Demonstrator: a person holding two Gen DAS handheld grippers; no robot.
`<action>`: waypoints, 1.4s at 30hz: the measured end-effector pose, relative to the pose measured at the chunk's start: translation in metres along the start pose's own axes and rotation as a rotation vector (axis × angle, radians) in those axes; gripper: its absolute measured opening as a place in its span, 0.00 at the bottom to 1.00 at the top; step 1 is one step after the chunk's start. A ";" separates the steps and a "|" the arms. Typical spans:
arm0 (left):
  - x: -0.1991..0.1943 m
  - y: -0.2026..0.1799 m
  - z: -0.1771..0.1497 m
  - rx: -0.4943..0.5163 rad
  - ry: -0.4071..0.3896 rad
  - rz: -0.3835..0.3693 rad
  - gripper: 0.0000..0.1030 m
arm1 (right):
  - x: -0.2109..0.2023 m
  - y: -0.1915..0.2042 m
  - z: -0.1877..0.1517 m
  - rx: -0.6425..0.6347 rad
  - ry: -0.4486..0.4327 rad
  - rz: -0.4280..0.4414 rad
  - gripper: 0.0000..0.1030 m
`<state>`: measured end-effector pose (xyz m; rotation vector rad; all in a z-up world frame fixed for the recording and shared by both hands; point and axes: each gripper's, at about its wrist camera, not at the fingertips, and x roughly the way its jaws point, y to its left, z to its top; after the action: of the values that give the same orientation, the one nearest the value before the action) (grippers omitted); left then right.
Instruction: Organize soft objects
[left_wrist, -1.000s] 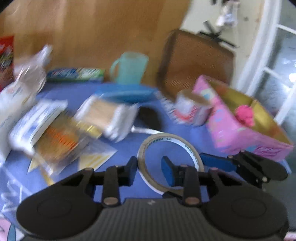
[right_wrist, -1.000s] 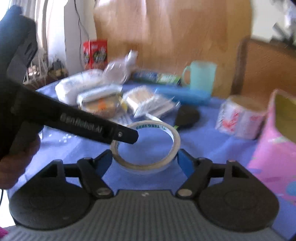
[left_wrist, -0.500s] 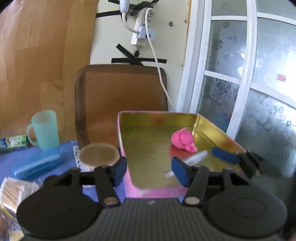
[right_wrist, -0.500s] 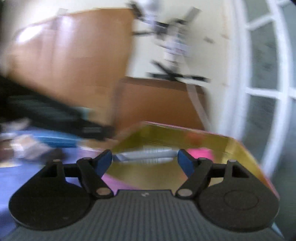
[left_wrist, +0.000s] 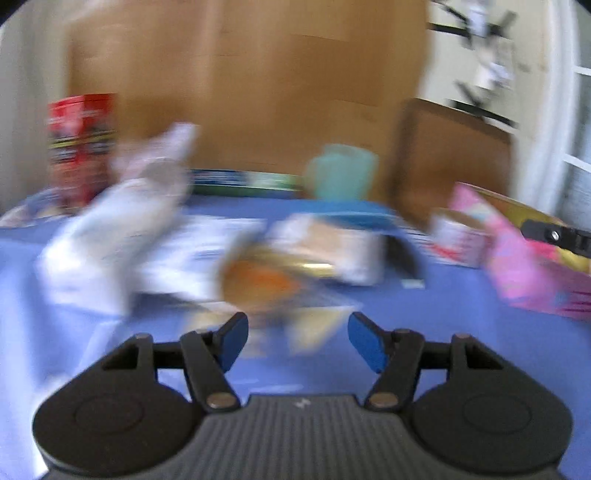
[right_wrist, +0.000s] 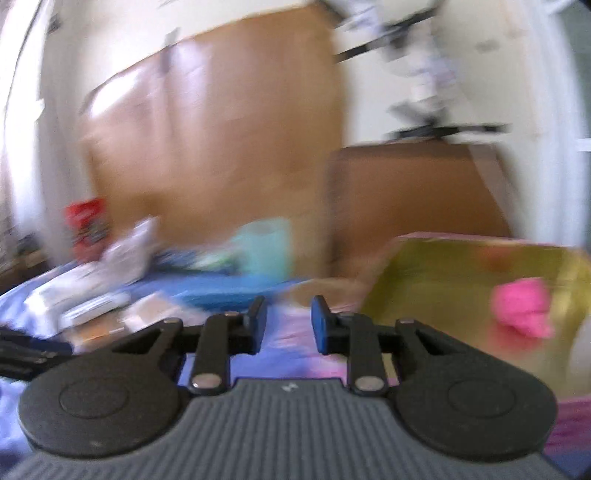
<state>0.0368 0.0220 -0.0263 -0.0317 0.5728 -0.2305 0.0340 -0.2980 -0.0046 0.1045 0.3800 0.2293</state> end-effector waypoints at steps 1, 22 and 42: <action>0.000 0.011 -0.001 -0.014 -0.009 0.017 0.60 | 0.015 0.010 0.001 -0.013 0.039 0.038 0.29; -0.007 0.051 -0.013 -0.169 -0.143 -0.151 0.72 | 0.272 0.045 0.048 0.361 0.479 -0.122 0.74; -0.006 0.063 -0.013 -0.228 -0.143 -0.204 0.74 | 0.193 0.039 0.057 0.484 0.409 0.011 0.54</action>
<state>0.0377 0.0853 -0.0403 -0.3258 0.4503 -0.3574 0.2223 -0.2171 -0.0147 0.5416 0.8390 0.1648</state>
